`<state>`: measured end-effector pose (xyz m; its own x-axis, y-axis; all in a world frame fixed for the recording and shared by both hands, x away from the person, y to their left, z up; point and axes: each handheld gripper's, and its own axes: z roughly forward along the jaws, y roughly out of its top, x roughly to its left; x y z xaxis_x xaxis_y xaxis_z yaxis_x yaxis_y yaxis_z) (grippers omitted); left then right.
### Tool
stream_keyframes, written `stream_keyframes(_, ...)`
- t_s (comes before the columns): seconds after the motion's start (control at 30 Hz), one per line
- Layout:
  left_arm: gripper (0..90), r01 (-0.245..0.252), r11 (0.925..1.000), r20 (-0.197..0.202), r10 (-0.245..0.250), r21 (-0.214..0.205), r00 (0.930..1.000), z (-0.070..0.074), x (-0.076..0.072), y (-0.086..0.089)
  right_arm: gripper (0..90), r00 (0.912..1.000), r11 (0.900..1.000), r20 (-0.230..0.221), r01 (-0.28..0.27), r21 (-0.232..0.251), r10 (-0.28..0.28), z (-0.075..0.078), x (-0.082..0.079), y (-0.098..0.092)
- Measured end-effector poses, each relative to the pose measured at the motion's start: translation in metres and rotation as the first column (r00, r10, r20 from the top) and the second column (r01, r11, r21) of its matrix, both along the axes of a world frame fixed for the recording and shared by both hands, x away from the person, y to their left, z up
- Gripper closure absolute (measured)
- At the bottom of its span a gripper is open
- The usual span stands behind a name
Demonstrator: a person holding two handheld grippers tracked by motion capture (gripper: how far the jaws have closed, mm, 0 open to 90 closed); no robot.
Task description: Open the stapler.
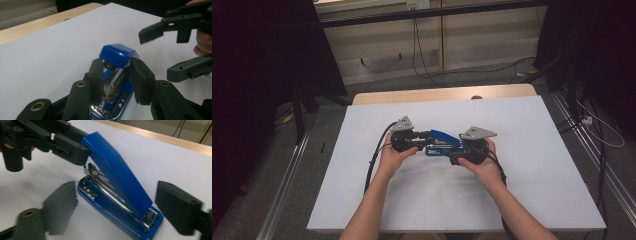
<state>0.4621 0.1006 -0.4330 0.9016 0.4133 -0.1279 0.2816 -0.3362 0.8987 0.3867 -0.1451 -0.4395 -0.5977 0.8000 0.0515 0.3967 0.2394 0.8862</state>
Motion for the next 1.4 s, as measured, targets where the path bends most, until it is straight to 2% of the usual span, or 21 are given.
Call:
stream_keyframes(0.1,64.2,-0.003,1.0000,0.009,0.003,-0.009,1.0000,0.001,0.000,-0.002,40.0,0.9997,0.9997,-0.002,-0.026,-0.001,0.026,0.001,-0.002,0.003)
stream_keyframes(0.13,64.2,-0.003,1.0000,0.009,0.003,-0.009,1.0000,0.001,0.000,-0.002,40.0,0.9997,0.9997,-0.002,-0.026,-0.001,0.026,0.001,-0.002,0.003)
stream_keyframes(0.17,64.2,-0.004,0.9999,0.010,0.004,-0.009,0.9999,0.002,0.000,-0.002,49.0,0.9995,0.9995,-0.004,-0.032,-0.004,0.032,0.001,-0.003,0.004)
stream_keyframes(0.2,64.3,-0.007,0.9999,0.009,0.007,-0.014,0.9999,0.003,-0.001,-0.003,64.8,0.9989,0.9990,-0.013,-0.046,-0.001,0.046,0.000,-0.002,0.007)
stream_keyframes(0.23,64.3,-0.007,0.9998,0.011,0.008,-0.019,0.9999,0.003,-0.001,-0.003,64.8,0.9989,0.9990,-0.013,-0.046,-0.001,0.046,0.000,-0.002,0.007)
stream_keyframes(0.27,64.4,-0.008,0.9998,0.015,0.008,-0.018,0.9999,0.004,-0.002,-0.004,72.9,0.9982,0.9984,-0.020,-0.056,0.000,0.056,-0.001,-0.002,0.008)
stream_keyframes(0.3,64.5,-0.011,0.9998,0.018,0.011,-0.016,0.9998,0.006,-0.002,-0.005,85.8,0.9981,0.9989,-0.041,-0.046,-0.004,0.045,-0.003,-0.001,0.012)
stream_keyframes(0.37,64.5,-0.012,0.9998,0.018,0.012,-0.014,0.9998,0.006,-0.002,-0.006,89.1,0.9975,0.9989,-0.054,-0.045,0.013,0.045,-0.005,0.000,0.014)
stream_keyframes(0.5,64.5,-0.015,0.9998,0.018,0.015,-0.014,0.9997,0.006,-0.003,-0.006,90.0,0.9961,0.9992,-0.088,0.008,0.038,-0.005,-0.015,0.006,0.027)
stream_keyframes(0.53,64.5,-0.015,0.9998,0.018,0.015,-0.014,0.9997,0.006,-0.003,-0.006,90.0,0.9961,0.9992,-0.088,0.008,0.038,-0.005,-0.015,0.006,0.027)
stream_keyframes(0.6,64.5,-0.018,0.9998,0.020,0.018,-0.013,0.9996,0.006,-0.003,-0.006,90.0,0.9956,0.9969,-0.090,0.031,0.073,-0.024,-0.018,0.010,0.034)
stream_keyframes(0.73,64.5,-0.021,0.9997,0.017,0.021,-0.007,0.9996,0.007,-0.003,-0.007,90.0,0.9953,0.9956,-0.088,0.047,0.081,-0.040,-0.020,0.015,0.040)
stream_keyframes(0.93,64.6,-0.019,0.9998,0.017,0.019,-0.006,0.9997,0.009,-0.003,-0.007,90.0,0.9955,0.9943,-0.074,0.065,0.085,-0.059,-0.019,0.021,0.050)
stream_keyframes(0.97,64.5,-0.021,0.9997,0.013,0.021,-0.009,0.9997,0.009,-0.003,-0.007,90.0,0.9951,0.9951,-0.069,0.075,0.065,-0.070,-0.018,0.022,0.051)
stream_keyframes(1.13,64.7,-0.024,0.9994,0.012,0.024,-0.027,0.9996,0.009,-0.004,-0.008,90.0,0.9954,0.9939,-0.056,0.082,0.073,-0.078,-0.017,0.024,0.053)
stream_keyframes(1.2,64.9,-0.027,0.9992,0.010,0.027,-0.030,0.9996,0.009,-0.004,-0.007,90.0,0.9937,0.9909,-0.044,0.106,0.082,-0.103,-0.016,0.025,0.051)
stream_keyframes(1.4,64.7,-0.030,0.9987,0.000,0.030,-0.042,0.9996,0.009,-0.004,-0.007,90.0,0.9934,0.9923,-0.029,0.112,0.052,-0.111,-0.019,0.026,0.051)
